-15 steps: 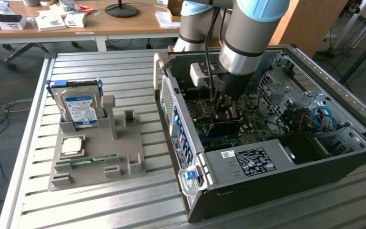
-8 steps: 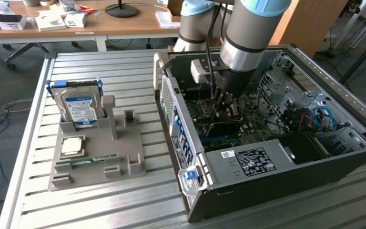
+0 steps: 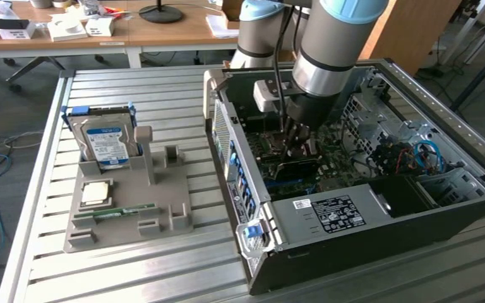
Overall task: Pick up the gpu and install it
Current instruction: 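Press down on the gpu until it lock into place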
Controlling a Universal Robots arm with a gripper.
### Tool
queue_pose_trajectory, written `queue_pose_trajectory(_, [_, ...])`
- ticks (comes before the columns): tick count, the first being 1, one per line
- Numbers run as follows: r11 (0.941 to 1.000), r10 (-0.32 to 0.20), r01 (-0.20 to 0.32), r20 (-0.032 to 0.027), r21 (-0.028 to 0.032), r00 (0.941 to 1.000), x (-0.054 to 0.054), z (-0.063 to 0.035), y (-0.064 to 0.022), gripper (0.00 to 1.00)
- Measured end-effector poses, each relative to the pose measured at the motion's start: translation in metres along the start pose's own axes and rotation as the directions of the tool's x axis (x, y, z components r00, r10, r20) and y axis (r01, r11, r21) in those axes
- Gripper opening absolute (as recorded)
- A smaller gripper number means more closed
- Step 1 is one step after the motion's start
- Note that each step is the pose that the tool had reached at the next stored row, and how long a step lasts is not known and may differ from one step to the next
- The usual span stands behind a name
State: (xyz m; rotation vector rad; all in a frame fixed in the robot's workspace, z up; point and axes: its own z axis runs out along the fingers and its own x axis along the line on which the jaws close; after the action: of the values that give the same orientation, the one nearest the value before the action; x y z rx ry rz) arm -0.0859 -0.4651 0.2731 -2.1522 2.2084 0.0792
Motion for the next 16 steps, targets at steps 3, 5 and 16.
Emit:
queue_pose_trajectory(3, [1.0,0.0,0.0,-0.0002,-0.0001,1.0,0.0003,0.0036,-0.0001,0.11])
queue_pose_trajectory(5, [1.0,0.0,0.0,-0.0003,-0.0001,1.0,0.0004,0.0045,0.0,0.11])
queue_pose_trajectory(16, [1.0,0.0,0.0,0.0132,-0.0004,0.9999,0.0004,0.0056,0.0,0.11])
